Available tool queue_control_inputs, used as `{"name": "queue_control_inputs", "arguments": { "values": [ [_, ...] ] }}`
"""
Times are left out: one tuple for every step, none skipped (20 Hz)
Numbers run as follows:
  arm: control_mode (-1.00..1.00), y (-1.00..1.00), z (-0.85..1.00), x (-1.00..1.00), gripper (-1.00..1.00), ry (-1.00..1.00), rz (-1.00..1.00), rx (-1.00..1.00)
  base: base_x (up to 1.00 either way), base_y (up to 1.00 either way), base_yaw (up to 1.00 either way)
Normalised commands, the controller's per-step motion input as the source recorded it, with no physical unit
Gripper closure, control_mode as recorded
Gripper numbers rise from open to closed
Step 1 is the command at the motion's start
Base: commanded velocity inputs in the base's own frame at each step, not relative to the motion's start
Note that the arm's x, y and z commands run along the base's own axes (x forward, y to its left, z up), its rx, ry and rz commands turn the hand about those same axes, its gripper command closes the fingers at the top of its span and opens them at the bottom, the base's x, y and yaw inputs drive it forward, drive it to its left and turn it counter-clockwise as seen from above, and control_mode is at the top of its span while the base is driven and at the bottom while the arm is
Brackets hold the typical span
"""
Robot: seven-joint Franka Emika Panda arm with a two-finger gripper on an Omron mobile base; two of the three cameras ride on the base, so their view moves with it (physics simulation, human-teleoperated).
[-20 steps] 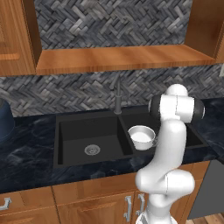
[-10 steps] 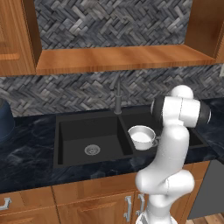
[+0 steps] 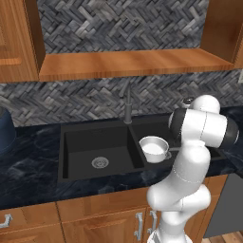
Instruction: Place the mug in the left basin and the saucepan in the right basin of the sink.
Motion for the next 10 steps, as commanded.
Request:
{"name": "queue_control_inputs", "arguments": {
  "values": [
    [-1.00, -0.18, 0.54, -0.09, -1.00, 0.09, -0.33, 0.23, 0.00, 0.00, 0.00],
    [-1.00, -0.23, 0.43, -0.01, -1.00, 0.14, -0.23, 0.33, 0.00, 0.00, 0.00],
    [-1.00, -0.35, 0.49, 0.00, -1.00, 0.12, -0.17, 0.35, 0.00, 0.00, 0.00],
    [-1.00, -0.39, 0.48, 0.06, -1.00, 0.13, -0.10, 0.38, 0.00, 0.00, 0.00],
    [-1.00, -0.39, 0.48, 0.09, -1.00, 0.12, -0.08, 0.40, 0.00, 0.00, 0.00],
    [-1.00, -0.41, 0.51, 0.14, -1.00, 0.05, -0.08, 0.39, 0.00, 0.00, 0.00],
    [-1.00, -0.41, 0.50, 0.03, -1.00, 0.00, -0.05, 0.40, 0.00, 0.00, 0.00],
    [-1.00, -0.33, 0.46, 0.00, -1.00, 0.00, 0.00, 0.31, 0.00, 0.00, 0.00],
    [-1.00, -0.18, 0.29, -0.12, -1.00, -0.11, 0.00, 0.07, 0.00, 0.00, 0.00],
    [-1.00, -0.01, 0.21, -0.16, -1.00, -0.22, 0.00, -0.04, 0.00, 0.00, 0.00]
  ]
}}
